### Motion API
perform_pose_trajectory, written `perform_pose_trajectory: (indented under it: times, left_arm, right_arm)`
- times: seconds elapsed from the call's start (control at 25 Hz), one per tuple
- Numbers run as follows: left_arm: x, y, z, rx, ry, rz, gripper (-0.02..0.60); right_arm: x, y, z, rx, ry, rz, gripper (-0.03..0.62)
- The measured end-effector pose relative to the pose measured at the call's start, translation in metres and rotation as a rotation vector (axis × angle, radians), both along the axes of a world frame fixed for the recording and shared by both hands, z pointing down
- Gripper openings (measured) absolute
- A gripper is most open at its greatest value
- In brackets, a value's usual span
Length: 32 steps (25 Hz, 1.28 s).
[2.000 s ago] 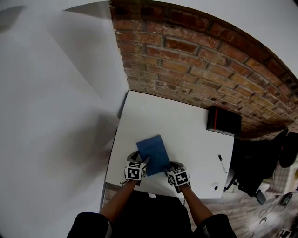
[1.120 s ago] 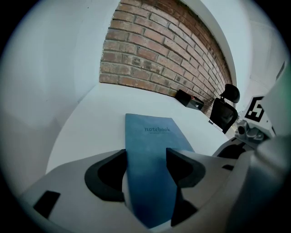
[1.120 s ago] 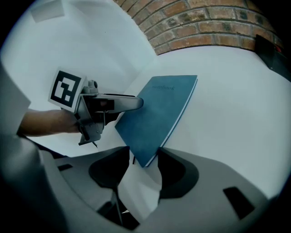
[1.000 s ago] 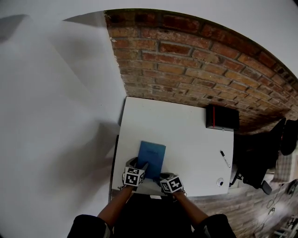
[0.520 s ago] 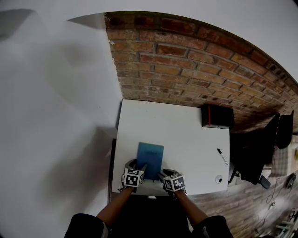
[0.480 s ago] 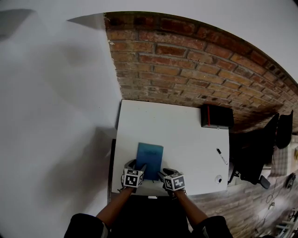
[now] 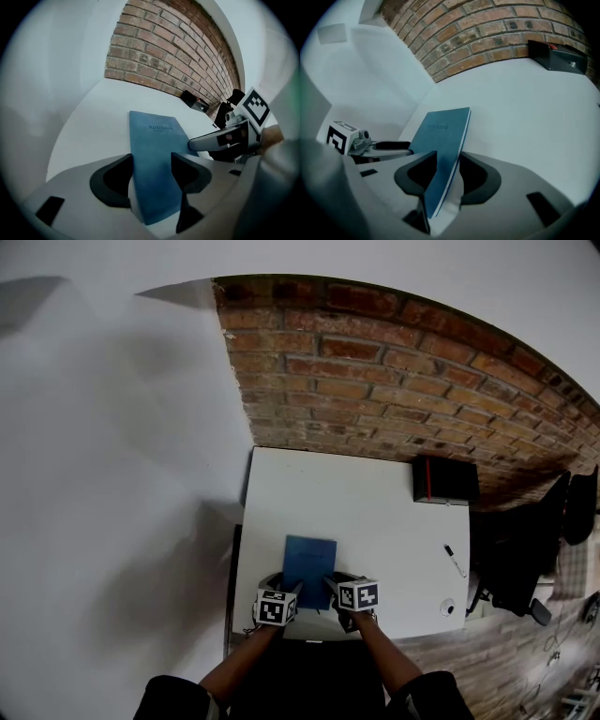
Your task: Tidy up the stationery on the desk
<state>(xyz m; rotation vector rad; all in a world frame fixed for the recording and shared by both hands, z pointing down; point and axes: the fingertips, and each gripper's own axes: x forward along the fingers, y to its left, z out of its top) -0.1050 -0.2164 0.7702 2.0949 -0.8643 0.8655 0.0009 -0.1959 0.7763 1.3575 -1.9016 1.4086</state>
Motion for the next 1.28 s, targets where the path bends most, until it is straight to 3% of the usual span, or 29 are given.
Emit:
perform_pose_trajectory:
  times: [0.32,0.48,0.64,1.04,1.28]
  left_arm:
    - [-0.001,-0.001,0.002,0.024,-0.023,0.017,0.257]
    - [-0.007,-0.004,0.003,0.021,-0.045,0.004,0.193]
    - [-0.01,-0.006,0.002,0.036,-0.046,-0.002,0.181]
    - [-0.045,-0.011,0.002,0.043,-0.044,-0.082,0.175]
    - [-0.062,-0.019,0.002,0.055,-0.064,-0.074,0.175]
  right_arm:
    - [0.002,-0.004,0.003,-0.022,0.042,-0.02,0.145]
    - [0.004,-0.004,0.004,-0.043,0.035,0.001,0.113]
    - [0.004,-0.004,0.002,-0.046,0.033,0.004,0.098]
    - [-0.03,-0.009,0.002,-0.052,0.005,-0.061,0.086]
    - [-0.049,-0.013,0.002,-0.05,-0.008,-0.069,0.086]
